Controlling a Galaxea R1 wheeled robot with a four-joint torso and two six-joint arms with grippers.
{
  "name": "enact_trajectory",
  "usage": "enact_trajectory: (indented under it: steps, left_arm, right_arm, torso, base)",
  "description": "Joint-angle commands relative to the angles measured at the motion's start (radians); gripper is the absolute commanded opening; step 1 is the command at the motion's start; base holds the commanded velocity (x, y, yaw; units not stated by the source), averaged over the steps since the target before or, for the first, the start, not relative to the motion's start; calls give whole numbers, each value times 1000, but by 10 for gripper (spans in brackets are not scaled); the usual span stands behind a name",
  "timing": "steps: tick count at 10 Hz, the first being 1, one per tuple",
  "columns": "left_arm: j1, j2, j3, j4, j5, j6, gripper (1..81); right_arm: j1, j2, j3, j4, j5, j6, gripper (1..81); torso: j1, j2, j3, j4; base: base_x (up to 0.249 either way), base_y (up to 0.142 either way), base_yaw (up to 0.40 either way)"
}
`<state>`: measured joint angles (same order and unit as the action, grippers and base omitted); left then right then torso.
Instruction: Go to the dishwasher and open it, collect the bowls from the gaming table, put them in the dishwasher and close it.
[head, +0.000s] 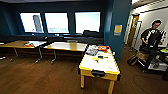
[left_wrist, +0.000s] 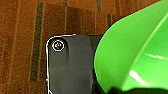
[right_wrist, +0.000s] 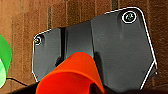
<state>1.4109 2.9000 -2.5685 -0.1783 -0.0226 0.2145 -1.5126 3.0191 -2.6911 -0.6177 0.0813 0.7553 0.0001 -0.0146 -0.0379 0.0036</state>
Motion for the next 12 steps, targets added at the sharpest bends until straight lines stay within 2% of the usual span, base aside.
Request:
enact_trajectory:
  steps: [1,6,12]
  left_arm:
    - [-60,-10,2,8,52,9,10]
    - [-60,-8,2,8,42,9,10]
    - [-60,4,-16,10,36,8,10]
  right_arm:
    - [56,-3,1,-14,-35,-2,10]
    - [57,-1,1,-14,-35,-2,10]
    - [57,0,1,-16,-37,-4,10]
  torso:
    - [0,0,0,0]
    - [0,0,0,0]
    - [0,0,0,0]
  base:
    - [0,0,0]
    - [0,0,-29]
    - [0,0,-346]
